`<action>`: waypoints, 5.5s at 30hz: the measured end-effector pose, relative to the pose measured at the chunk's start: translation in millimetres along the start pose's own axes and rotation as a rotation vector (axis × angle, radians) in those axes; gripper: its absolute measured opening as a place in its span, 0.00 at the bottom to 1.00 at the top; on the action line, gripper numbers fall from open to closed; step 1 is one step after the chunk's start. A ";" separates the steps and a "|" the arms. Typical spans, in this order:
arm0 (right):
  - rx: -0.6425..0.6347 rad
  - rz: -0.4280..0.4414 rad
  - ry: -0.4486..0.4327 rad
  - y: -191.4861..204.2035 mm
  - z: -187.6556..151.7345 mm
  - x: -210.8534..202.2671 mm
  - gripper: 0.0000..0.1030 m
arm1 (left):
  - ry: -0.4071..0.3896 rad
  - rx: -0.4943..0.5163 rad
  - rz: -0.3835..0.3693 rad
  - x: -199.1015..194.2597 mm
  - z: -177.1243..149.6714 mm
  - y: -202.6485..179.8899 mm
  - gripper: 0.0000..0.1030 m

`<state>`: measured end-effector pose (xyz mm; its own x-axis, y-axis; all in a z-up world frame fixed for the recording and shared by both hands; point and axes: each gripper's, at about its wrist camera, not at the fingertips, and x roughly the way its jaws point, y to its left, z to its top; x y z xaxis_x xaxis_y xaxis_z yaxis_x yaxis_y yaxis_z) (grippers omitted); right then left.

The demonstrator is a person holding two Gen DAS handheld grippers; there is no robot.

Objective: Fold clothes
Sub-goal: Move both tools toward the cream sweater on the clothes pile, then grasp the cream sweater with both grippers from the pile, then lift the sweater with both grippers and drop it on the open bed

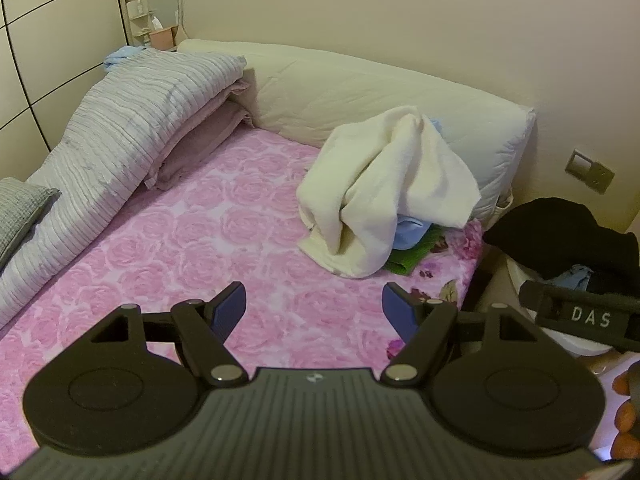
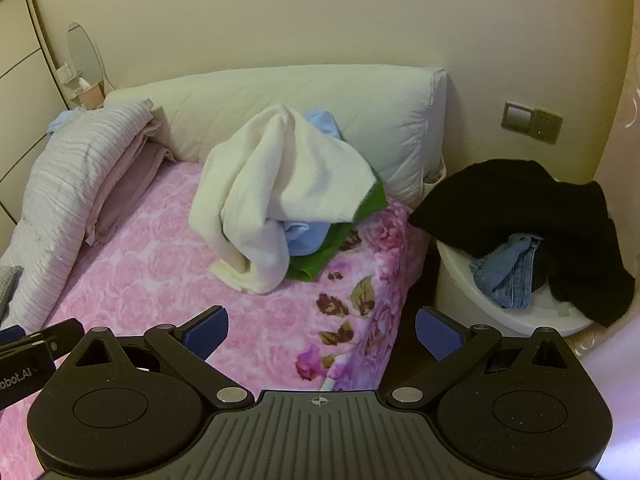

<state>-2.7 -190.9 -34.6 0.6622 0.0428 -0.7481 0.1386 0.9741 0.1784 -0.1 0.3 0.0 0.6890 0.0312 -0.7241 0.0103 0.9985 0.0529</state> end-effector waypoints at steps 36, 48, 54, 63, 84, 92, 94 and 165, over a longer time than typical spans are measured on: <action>-0.023 -0.050 -0.017 42.0 7.2 7.8 1.00 | 0.003 -0.004 -0.068 10.7 14.8 42.3 0.70; 0.034 -0.063 0.004 20.5 16.2 29.9 1.00 | 0.047 -0.027 -0.129 38.5 14.7 56.6 0.70; 0.042 -0.049 0.026 7.7 24.3 51.7 1.00 | 0.073 -0.010 -0.140 67.5 23.7 46.3 0.70; -0.017 -0.047 0.078 -3.0 56.7 106.4 0.99 | 0.116 0.003 -0.141 126.7 59.8 21.6 0.70; -0.063 -0.014 0.068 -45.6 129.8 202.5 0.99 | 0.224 -0.004 -0.161 245.8 107.6 -25.3 0.63; -0.039 0.010 0.111 -45.4 151.6 227.5 0.99 | 0.238 -0.007 -0.146 268.2 122.1 -30.7 0.63; -0.035 0.015 0.116 -45.0 156.4 232.5 0.99 | 0.239 -0.004 -0.148 272.6 125.7 -31.4 0.63; -0.288 1.009 0.010 117.5 209.9 192.7 0.08 | -0.303 -0.339 0.055 142.8 97.5 142.7 0.05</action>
<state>295.8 -114.7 -23.7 0.3663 0.8652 -0.3424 -0.6560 0.5011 0.5644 170.4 142.9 -28.8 0.8636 0.1206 -0.4896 -0.2351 0.9553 -0.1794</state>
